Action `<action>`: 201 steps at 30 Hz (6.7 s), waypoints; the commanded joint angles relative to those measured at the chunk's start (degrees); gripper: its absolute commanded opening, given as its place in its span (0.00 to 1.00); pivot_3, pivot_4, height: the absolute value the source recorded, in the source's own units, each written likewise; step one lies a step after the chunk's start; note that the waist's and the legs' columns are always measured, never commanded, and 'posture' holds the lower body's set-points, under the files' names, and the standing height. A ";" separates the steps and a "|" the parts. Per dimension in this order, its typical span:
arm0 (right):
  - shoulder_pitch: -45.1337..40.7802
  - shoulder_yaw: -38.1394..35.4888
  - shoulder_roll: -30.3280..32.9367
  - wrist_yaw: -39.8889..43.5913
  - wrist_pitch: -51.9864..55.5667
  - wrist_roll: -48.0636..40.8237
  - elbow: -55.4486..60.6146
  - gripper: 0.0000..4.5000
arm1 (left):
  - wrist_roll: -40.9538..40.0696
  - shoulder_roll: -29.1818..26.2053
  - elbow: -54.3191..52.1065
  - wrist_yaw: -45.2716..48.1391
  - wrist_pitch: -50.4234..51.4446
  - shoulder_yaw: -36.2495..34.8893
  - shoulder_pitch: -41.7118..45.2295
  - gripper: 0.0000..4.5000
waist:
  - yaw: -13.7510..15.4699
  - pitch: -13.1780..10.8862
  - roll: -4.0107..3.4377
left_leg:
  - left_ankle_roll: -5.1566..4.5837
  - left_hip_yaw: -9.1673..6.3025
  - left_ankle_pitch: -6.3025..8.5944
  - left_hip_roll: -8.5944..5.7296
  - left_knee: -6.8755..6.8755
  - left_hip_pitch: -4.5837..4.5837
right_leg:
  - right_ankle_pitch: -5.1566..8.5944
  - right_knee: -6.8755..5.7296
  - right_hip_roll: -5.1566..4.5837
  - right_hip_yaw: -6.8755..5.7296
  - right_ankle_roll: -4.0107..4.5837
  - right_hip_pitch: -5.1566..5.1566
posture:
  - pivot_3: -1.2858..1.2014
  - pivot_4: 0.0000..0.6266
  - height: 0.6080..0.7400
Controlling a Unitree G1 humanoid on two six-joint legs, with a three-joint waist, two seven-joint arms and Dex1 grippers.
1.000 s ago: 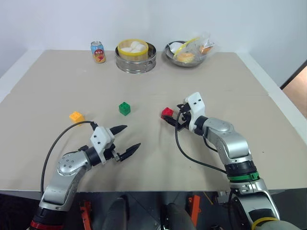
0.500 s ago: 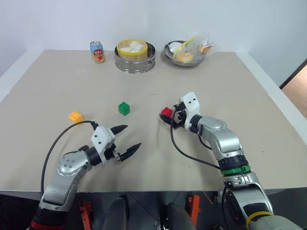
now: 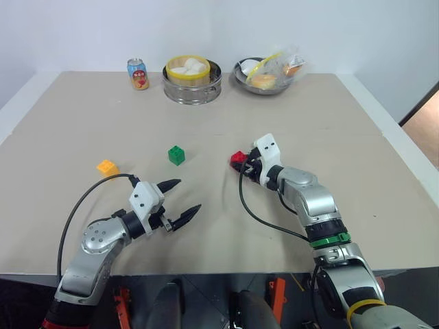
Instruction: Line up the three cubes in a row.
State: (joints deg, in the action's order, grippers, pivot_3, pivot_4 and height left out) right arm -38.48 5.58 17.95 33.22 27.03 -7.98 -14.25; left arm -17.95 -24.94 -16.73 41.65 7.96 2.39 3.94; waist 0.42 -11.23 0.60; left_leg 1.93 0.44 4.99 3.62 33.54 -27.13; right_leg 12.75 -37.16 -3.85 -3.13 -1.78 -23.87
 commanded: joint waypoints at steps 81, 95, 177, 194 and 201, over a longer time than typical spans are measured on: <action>12.95 11.26 21.12 21.37 14.80 -7.53 35.72 0.28 | -5.51 -8.07 -1.25 16.19 0.04 0.10 -0.06 1.00 | 0.06 0.02 0.03 | 0.14 0.42 0.17 0.12 0.10 0.00 | -0.09 0.01 -0.12 0.12 0.11 -0.41 | 0.52 0.24 1.00; 10.28 8.46 21.67 23.95 16.49 -12.47 38.28 0.99 | -5.46 -8.20 -1.96 15.03 0.41 -0.45 -1.20 1.00 | 0.03 0.02 0.03 | 0.14 0.44 0.17 0.13 0.10 0.00 | -0.09 0.01 -0.10 0.15 0.10 -0.41 | 0.52 0.24 1.00; 9.82 5.36 5.07 8.37 -3.37 -4.12 27.08 1.00 | 9.58 5.43 57.11 -3.01 -10.14 -3.89 39.35 0.30 | 0.03 0.07 0.16 | -0.12 0.45 -0.01 0.18 0.18 -0.01 | -0.41 0.00 0.38 0.68 -0.20 -0.20 | 0.52 0.24 1.00; 11.55 4.23 15.36 22.93 7.79 -19.42 37.70 1.00 | -1.95 -6.79 19.07 26.54 -3.45 2.75 17.37 0.30 | 0.02 0.07 0.16 | 0.04 0.73 0.09 0.33 0.16 0.04 | -0.51 0.00 0.36 0.86 0.14 -0.37 | 0.52 0.24 1.00; 11.41 6.46 14.62 22.04 7.25 -17.87 37.95 1.00 | 1.48 -4.96 23.54 29.36 -6.95 7.38 20.94 0.30 | 0.02 0.08 0.16 | 0.05 0.79 0.10 0.33 0.30 0.04 | -0.60 0.00 0.31 0.84 0.16 -0.47 | 0.52 0.24 1.00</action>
State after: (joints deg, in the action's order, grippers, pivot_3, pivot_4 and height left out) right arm -26.57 12.09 32.70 55.62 35.08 -25.78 21.46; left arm -17.23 -29.90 6.53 70.42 2.70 9.49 23.36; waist 0.43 -11.16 0.77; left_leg 1.98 1.24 5.09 3.95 33.85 -27.10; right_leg 12.15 -37.15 -3.54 -2.27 -1.62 -24.29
